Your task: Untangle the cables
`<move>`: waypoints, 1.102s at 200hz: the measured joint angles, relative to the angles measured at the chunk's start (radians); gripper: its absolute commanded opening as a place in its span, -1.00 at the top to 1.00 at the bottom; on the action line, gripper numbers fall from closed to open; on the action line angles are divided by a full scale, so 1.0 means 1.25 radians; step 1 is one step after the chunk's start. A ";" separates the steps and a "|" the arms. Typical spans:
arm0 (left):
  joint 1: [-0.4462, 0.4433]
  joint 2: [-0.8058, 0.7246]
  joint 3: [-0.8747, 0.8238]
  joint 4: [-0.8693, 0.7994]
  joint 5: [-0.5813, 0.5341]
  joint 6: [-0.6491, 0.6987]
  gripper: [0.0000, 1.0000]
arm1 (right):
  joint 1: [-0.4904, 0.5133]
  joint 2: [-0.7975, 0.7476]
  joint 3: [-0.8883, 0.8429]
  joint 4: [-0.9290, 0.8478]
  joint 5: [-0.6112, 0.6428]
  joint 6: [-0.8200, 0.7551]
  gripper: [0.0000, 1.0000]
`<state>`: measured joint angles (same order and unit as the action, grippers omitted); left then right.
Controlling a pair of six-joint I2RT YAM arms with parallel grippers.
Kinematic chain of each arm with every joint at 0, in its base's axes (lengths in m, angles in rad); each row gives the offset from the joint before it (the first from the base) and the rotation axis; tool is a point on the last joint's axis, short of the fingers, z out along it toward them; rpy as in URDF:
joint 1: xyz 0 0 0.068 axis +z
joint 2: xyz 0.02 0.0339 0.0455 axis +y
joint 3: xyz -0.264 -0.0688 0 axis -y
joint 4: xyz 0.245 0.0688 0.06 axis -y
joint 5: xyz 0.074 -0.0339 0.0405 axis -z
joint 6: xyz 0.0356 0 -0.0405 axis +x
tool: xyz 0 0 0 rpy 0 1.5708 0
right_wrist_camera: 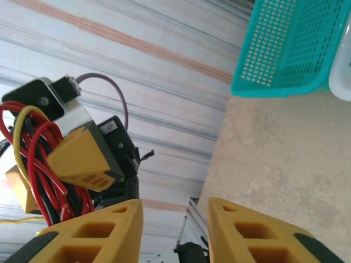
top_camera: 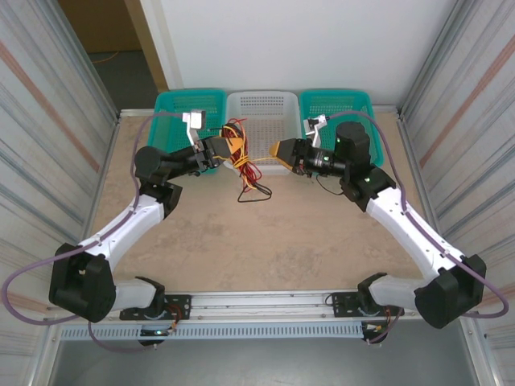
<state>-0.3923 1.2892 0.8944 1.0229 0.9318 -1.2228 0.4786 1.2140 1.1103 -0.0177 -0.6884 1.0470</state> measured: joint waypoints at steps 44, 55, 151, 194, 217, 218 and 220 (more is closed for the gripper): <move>0.000 0.000 0.000 0.000 0.000 0.005 1.00 | 0.000 -0.020 -0.013 0.024 0.002 0.013 1.00; 0.000 0.000 0.000 0.000 0.000 0.005 1.00 | 0.000 -0.024 -0.013 0.032 0.005 0.015 1.00; -0.046 0.024 0.018 -0.021 -0.092 0.015 1.00 | 0.000 -0.009 -0.008 0.001 0.089 -0.012 1.00; -0.091 0.053 0.097 -0.042 -0.217 0.049 1.00 | 0.050 0.031 -0.054 0.081 0.143 0.008 1.00; -0.079 0.047 0.121 -0.089 -0.334 0.106 1.00 | 0.086 0.034 -0.103 0.163 0.168 0.041 1.00; -0.079 0.047 0.122 -0.094 -0.341 0.110 1.00 | 0.088 0.034 -0.106 0.169 0.170 0.044 1.00; -0.079 0.046 0.124 -0.102 -0.352 0.117 1.00 | 0.091 0.034 -0.110 0.176 0.175 0.044 1.00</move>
<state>-0.4908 1.3464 1.0492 0.8959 0.4923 -1.0771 0.5926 1.2560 0.9726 0.2028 -0.4694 1.1023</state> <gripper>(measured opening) 0.210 0.067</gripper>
